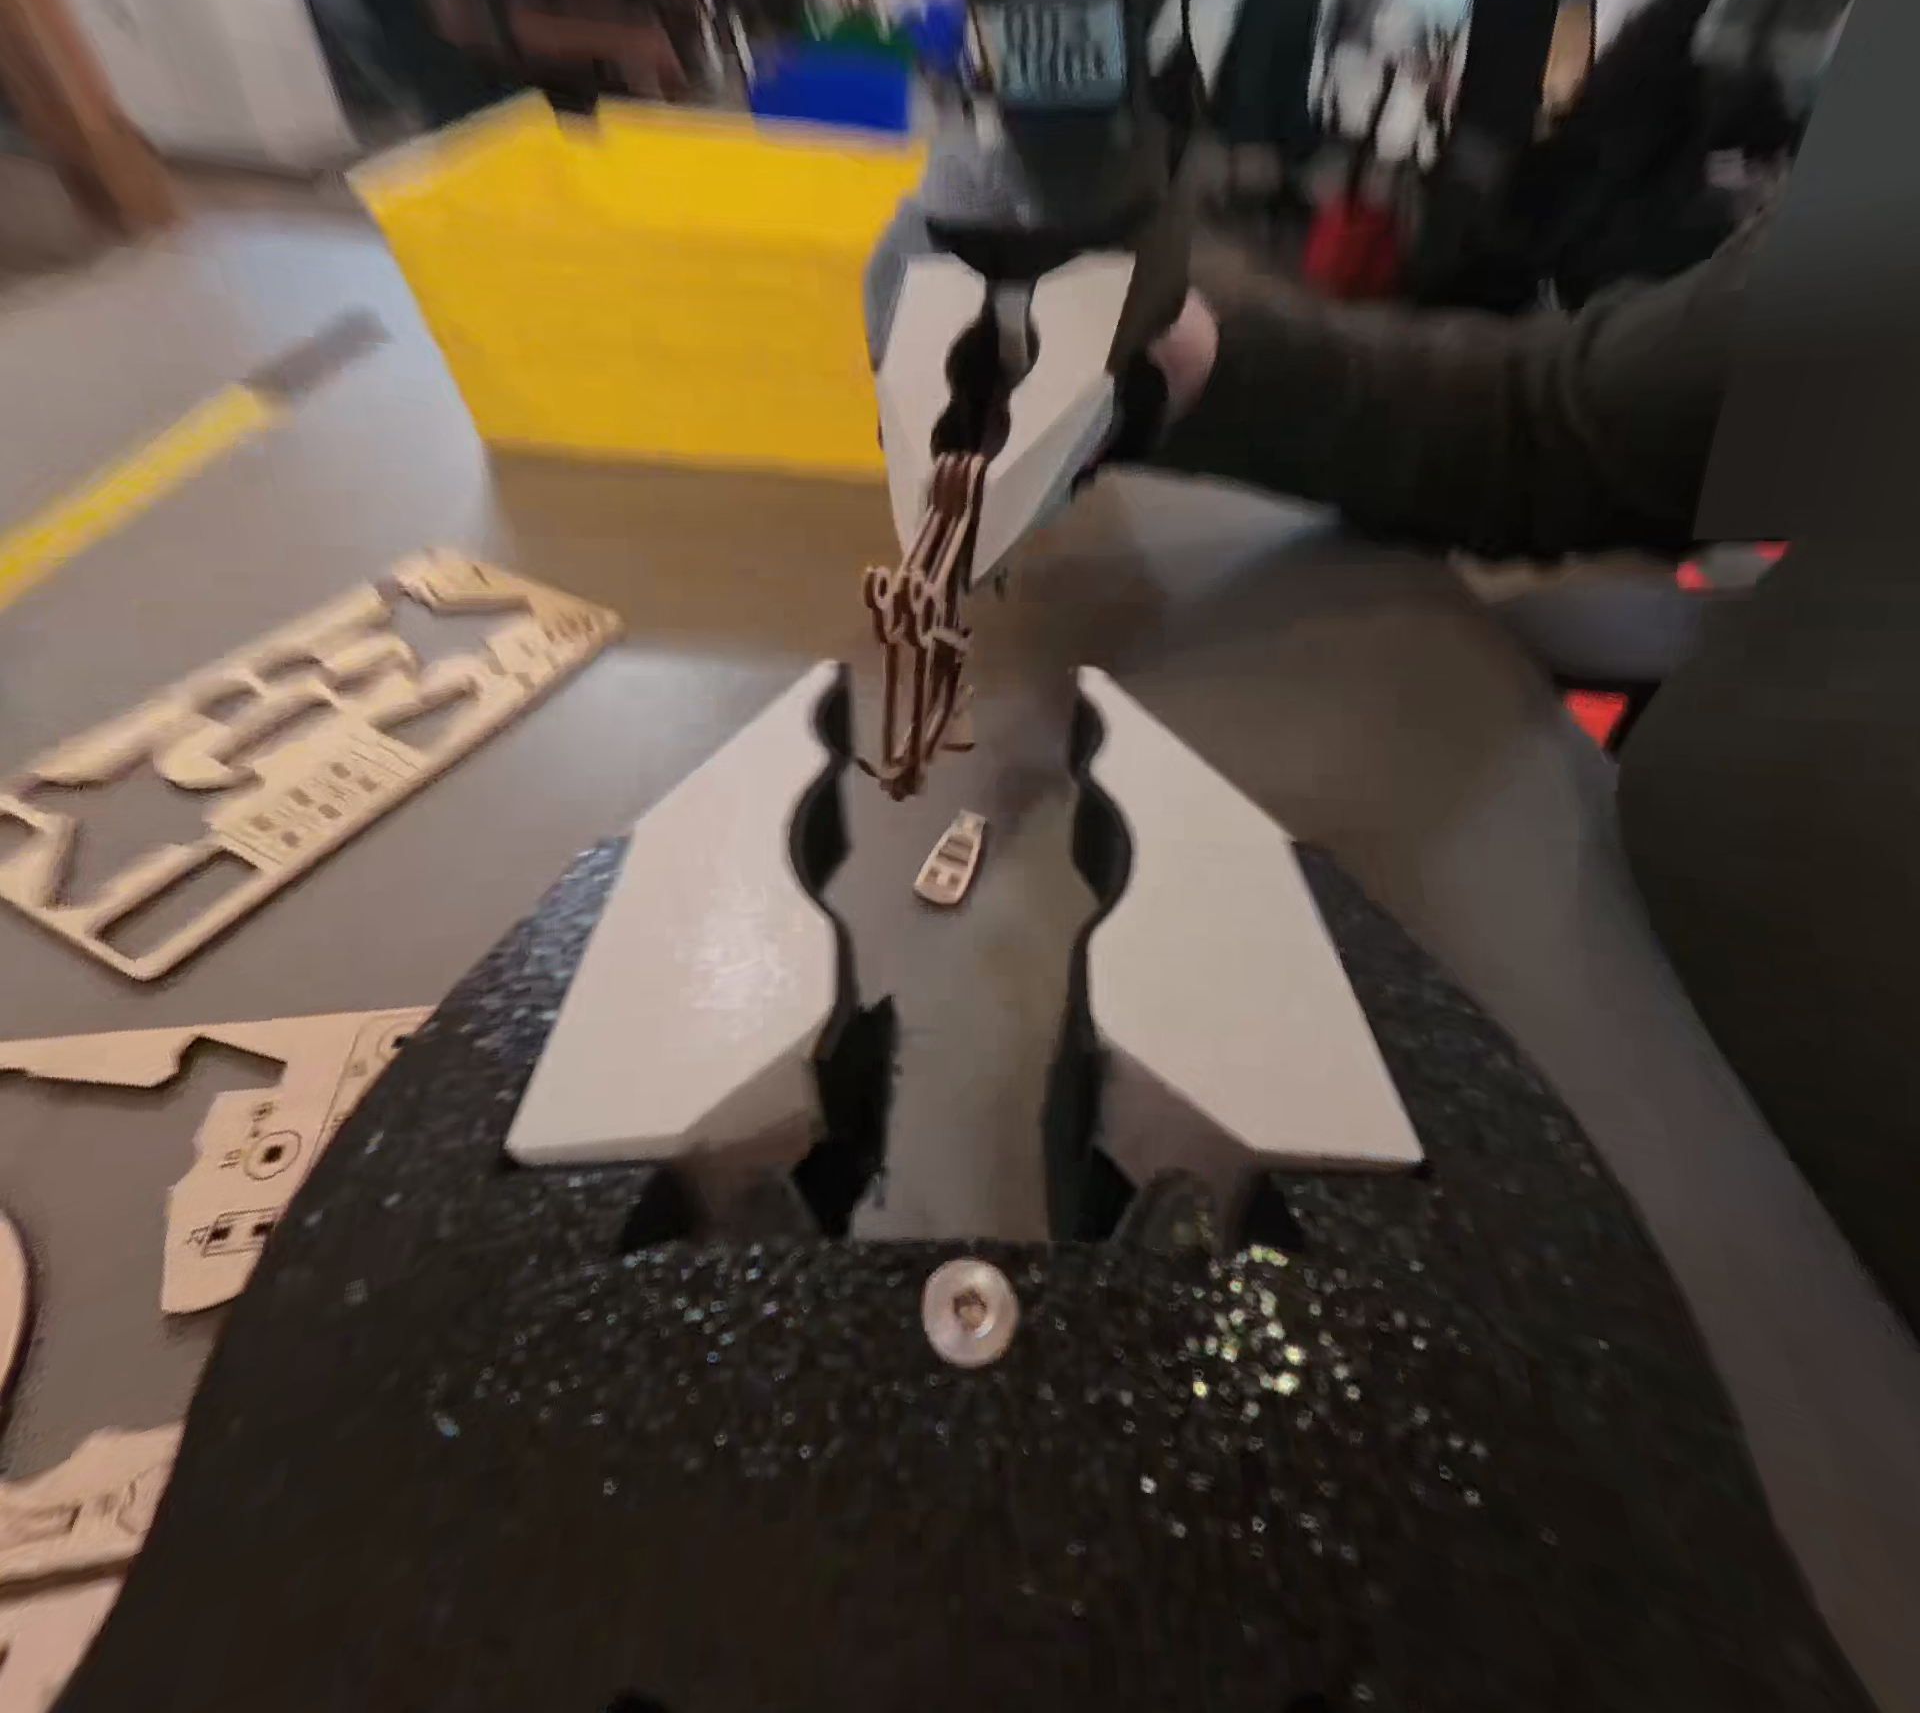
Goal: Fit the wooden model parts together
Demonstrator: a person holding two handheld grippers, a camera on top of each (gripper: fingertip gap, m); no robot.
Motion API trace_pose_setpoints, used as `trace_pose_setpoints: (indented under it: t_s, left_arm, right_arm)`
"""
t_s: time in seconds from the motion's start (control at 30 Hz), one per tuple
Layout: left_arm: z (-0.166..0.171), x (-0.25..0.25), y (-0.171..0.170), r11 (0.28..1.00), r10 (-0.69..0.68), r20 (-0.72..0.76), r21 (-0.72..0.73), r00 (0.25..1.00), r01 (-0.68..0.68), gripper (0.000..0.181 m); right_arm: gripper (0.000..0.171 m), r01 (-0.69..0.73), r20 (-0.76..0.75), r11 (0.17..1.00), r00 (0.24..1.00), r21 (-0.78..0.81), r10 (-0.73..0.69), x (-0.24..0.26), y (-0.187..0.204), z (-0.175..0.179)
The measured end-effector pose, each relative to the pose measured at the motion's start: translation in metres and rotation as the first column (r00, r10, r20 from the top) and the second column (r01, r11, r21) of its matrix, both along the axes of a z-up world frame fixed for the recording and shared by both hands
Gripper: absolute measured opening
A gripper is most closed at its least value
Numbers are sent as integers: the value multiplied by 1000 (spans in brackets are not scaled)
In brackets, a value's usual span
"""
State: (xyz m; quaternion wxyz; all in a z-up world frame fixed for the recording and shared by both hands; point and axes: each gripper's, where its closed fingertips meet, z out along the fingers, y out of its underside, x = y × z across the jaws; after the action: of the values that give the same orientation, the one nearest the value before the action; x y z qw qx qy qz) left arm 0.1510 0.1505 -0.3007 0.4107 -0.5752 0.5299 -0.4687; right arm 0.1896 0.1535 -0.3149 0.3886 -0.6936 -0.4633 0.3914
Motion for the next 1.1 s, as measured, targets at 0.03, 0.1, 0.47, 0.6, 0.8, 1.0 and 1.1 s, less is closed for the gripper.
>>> trace_pose_setpoints:
  t_s: [0.03,0.1,0.47,0.6,0.8,1.0,1.1]
  left_arm:
    - [-7,5,4,1000,-16,-43,-12,999,15,30]
    - [-15,11,3,996,-85,-92,-25,992,83,23]
    - [-56,16,1,957,-284,-276,-143,918,253,10]
    - [-64,14,-3,946,-319,-302,-161,899,281,10]
    - [-70,15,-3,947,-320,-343,-95,883,306,9]
    - [-70,14,-5,937,-348,-353,-111,868,330,20]
    - [-77,15,-5,937,-349,-380,-113,857,331,21]
  right_arm:
    - [7,-11,8,999,1000,-35,11,0,-1,-5]
    - [8,-19,29,997,999,-79,22,2,-2,-11]
    - [8,-1,88,992,996,-128,12,5,0,-23]
    - [8,-2,134,993,991,-117,18,-2,-5,-28]
    - [8,27,221,999,975,-46,-17,-4,-7,-31]
    - [8,19,233,1000,972,-23,-13,-7,-8,-32]
    - [8,16,243,1000,970,-16,-12,-7,-8,-33]
